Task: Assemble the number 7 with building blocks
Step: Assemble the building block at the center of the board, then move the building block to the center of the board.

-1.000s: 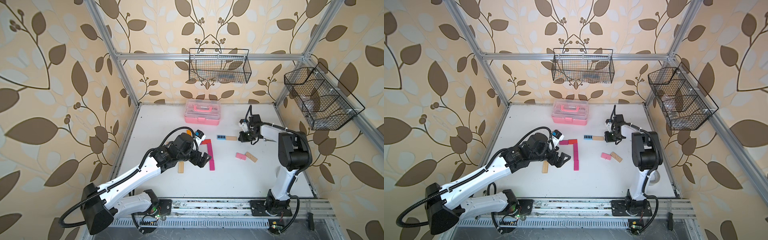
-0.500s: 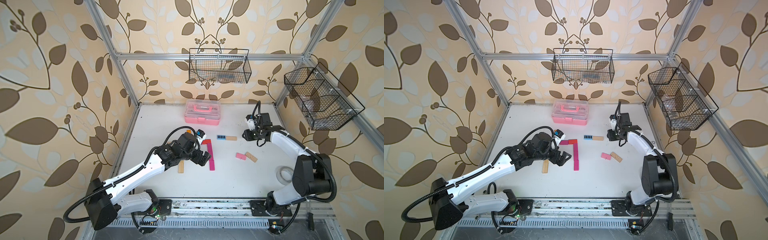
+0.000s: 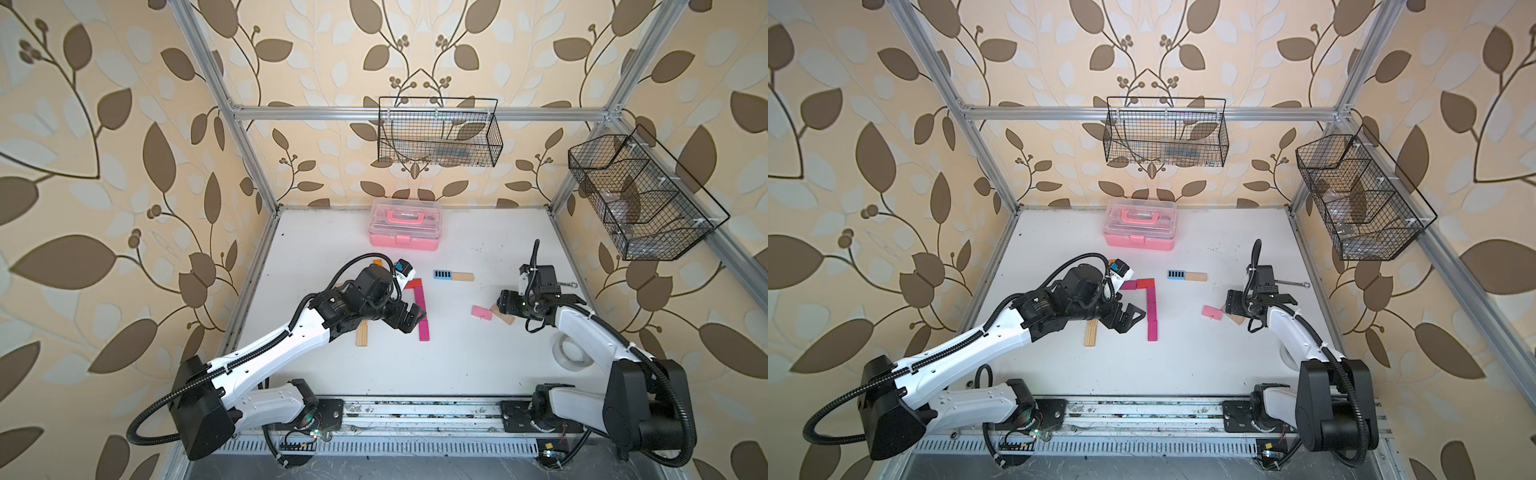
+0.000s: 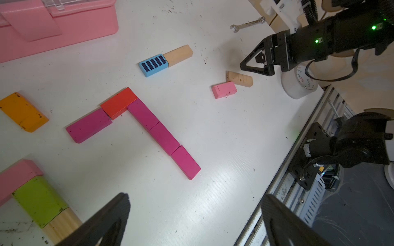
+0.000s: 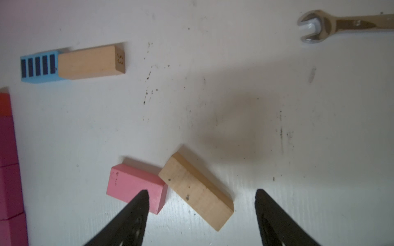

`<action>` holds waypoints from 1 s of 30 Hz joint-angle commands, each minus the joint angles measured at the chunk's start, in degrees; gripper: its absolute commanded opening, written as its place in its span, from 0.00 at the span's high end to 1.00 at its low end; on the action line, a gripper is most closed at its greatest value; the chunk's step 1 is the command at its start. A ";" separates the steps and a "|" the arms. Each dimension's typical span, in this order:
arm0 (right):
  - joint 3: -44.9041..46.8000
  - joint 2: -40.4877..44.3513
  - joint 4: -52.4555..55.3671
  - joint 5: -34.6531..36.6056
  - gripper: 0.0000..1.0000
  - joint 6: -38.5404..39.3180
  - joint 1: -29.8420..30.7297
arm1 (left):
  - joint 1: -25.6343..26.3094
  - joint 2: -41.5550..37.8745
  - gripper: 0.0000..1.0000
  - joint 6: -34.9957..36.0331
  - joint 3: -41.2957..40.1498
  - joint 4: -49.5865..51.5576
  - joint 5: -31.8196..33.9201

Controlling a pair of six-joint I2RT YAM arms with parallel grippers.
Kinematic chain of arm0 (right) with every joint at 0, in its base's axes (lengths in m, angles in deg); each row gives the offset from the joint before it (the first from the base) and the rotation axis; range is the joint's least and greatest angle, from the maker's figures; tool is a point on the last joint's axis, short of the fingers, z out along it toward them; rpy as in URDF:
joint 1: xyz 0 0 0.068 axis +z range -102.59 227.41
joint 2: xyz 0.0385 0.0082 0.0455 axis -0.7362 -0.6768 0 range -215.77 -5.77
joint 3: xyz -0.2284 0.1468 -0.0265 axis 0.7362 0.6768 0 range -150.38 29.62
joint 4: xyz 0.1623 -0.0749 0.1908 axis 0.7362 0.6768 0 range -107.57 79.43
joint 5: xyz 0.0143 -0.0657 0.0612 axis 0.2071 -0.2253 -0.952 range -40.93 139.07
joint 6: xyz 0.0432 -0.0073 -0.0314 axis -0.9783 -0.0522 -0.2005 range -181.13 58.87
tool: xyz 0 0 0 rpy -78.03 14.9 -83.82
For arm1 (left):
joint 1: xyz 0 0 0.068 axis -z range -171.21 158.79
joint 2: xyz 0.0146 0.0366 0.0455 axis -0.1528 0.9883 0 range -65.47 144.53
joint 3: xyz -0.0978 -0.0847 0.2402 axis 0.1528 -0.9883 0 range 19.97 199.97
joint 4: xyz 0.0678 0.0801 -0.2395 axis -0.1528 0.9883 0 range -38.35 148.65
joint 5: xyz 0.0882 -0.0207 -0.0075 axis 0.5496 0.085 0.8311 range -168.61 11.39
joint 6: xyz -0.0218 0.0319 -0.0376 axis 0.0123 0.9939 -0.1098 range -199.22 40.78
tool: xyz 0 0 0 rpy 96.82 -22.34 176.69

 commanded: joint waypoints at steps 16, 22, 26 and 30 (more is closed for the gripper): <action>-0.31 -6.74 1.53 -5.00 0.39 0.27 6.35 | 0.24 -5.62 0.01 1.14 -0.38 -2.62 -0.50; -1.27 -7.04 3.39 -1.42 0.50 0.24 7.36 | 0.23 -5.22 0.01 1.43 -0.11 -2.47 -1.08; -1.99 -7.31 4.34 0.89 0.55 -0.26 7.81 | 0.23 -4.92 0.01 1.62 0.31 -2.49 -0.93; -2.12 -8.51 3.58 1.52 0.58 0.08 7.83 | 0.23 -4.19 0.01 1.89 0.94 -2.26 -1.38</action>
